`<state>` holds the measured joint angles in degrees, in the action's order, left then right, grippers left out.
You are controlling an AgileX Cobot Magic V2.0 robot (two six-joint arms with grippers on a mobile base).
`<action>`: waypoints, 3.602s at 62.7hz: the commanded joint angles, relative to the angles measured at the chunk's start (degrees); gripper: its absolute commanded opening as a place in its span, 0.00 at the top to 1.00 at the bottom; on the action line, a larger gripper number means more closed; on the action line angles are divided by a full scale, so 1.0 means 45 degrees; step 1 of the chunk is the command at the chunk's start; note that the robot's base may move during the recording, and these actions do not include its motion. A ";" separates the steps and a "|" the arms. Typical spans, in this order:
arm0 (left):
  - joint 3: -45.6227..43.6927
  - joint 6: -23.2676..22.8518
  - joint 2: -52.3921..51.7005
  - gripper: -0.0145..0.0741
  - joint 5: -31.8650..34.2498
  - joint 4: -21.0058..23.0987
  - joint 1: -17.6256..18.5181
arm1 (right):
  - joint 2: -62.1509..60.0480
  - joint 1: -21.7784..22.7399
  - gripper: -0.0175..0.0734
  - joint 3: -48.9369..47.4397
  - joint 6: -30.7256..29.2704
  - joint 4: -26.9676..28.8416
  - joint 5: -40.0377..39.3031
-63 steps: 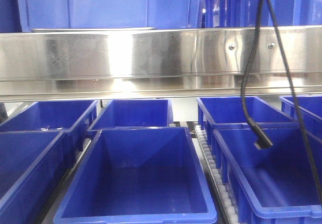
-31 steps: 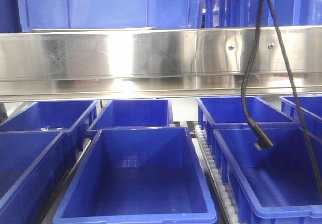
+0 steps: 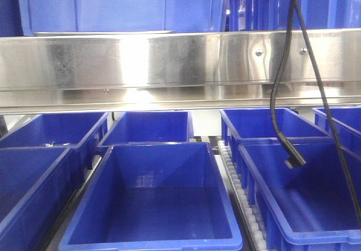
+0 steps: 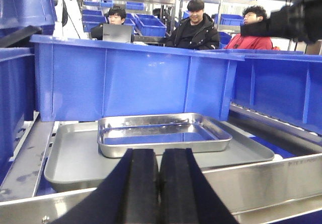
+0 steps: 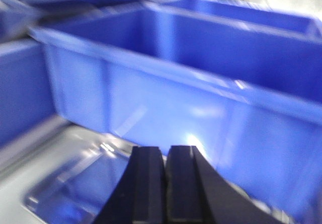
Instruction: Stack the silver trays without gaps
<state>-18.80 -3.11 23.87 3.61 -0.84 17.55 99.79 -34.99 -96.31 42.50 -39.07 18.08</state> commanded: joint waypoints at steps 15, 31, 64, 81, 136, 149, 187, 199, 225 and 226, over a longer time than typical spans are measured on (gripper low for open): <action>0.1233 0.0042 -0.0536 0.84 0.2077 -0.0011 -0.0542 | -0.0145 -0.0026 0.89 -0.0081 -0.0118 -0.0193 -0.0787; 0.4044 -0.0676 -0.3165 0.84 0.3474 0.0186 -0.2399 | -0.0145 -0.0026 0.89 -0.0081 -0.0118 -0.0193 -0.0787; 0.4178 -0.0676 -0.5304 0.84 -0.0043 -0.0015 -0.5267 | -0.0116 -0.0026 0.89 -0.0081 -0.0118 -0.0193 -0.0898; 0.4178 -0.0676 -0.5304 0.84 -0.0576 -0.2002 -0.5263 | -0.0116 -0.0026 0.89 -0.0081 -0.0118 -0.0193 -0.0898; 0.4178 -0.0676 -0.5304 0.84 -0.0801 -0.1011 -0.3515 | -0.0116 -0.0026 0.89 -0.0081 -0.0118 -0.0193 -0.0898; 0.4178 -0.0676 -0.5304 0.84 -0.0801 -0.1011 -0.3515 | -0.0116 -0.0026 0.89 -0.0081 -0.0118 -0.0193 -0.0898; 0.4178 -0.0676 -0.5304 0.84 -0.0801 -0.0674 -0.3517 | -0.0116 -0.0026 0.89 -0.0081 -0.0118 -0.0193 -0.0898; 0.4178 -0.0676 -0.5304 0.84 -0.0801 -0.0674 -0.3517 | -0.0116 -0.0026 0.89 -0.0081 -0.0118 -0.0193 -0.0898; 0.4178 -0.0676 -0.5304 0.84 -0.0801 -0.0674 -0.3517 | -0.0116 -0.0026 0.89 -0.0081 -0.0118 -0.0193 -0.0898; 0.4178 -0.0676 -0.5304 0.84 -0.0801 -0.0674 -0.3517 | -0.0116 -0.0026 0.89 -0.0081 -0.0118 -0.0193 -0.0898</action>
<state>0.15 -5.98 0.32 -1.04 -4.22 1.28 99.79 -34.99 -96.31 42.50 -39.17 15.27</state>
